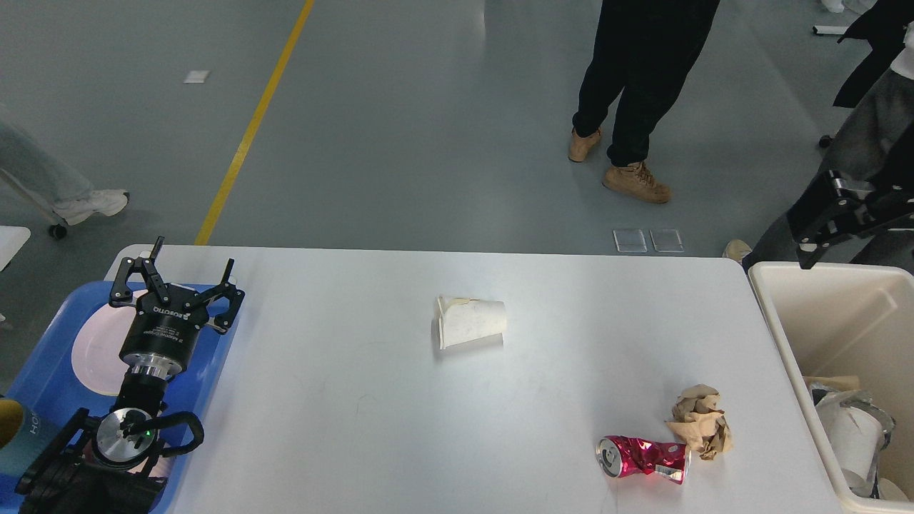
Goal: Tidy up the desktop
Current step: 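Withdraw the right gripper back toward the white bin, then lower the right gripper onto the crumpled brown paper ball and grasp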
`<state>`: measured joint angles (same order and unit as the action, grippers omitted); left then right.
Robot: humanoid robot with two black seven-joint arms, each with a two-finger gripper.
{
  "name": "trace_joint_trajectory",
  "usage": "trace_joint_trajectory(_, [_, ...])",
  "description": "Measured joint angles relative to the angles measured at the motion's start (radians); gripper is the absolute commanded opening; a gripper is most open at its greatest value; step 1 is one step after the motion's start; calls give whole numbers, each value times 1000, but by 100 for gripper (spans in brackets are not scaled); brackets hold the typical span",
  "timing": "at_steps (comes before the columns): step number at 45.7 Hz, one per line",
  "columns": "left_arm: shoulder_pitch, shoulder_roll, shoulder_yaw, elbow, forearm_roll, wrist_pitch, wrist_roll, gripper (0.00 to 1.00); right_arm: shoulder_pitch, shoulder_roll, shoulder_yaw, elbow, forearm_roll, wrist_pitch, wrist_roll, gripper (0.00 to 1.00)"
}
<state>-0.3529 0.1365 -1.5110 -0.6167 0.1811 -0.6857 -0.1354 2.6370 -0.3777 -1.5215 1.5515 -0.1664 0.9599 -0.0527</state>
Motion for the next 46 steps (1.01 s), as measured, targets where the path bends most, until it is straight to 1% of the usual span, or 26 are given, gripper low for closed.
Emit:
trace_joint_trajectory(3, [0,0,0,0,0,0,0,96,33,-1,-31,21,4,0,9,100])
trace_joint_trajectory(11, [0,0,0,0,0,2,0,96,44,-8,-82,32,-4,0,8,100])
trace_joint_trajectory(19, [0,0,0,0,0,2,-1,96,-8,-57,-95,36,-13,0,6,98])
trace_joint_trajectory(27, [0,0,0,0,0,2,-1,96,-83,-114,-95,35,-31,-8,5,98])
trace_joint_trajectory(29, [0,0,0,0,0,2,-1,96,-108,-130,-94,34,-33,-30,5,98])
trace_joint_trajectory(34, [0,0,-1,0,0,3,-1,96,-186,-176,-88,31,-35,-128,5,99])
trace_joint_trajectory(38, [0,0,-1,0,0,3,-1,96,-264,-187,-79,21,-36,-209,5,100])
trace_joint_trajectory(41, [0,0,-1,0,0,3,-1,96,-355,-187,-59,8,-36,-280,6,100])
trace_joint_trajectory(46, [0,0,-1,0,0,3,-1,96,-562,-180,40,-23,-36,-417,7,100])
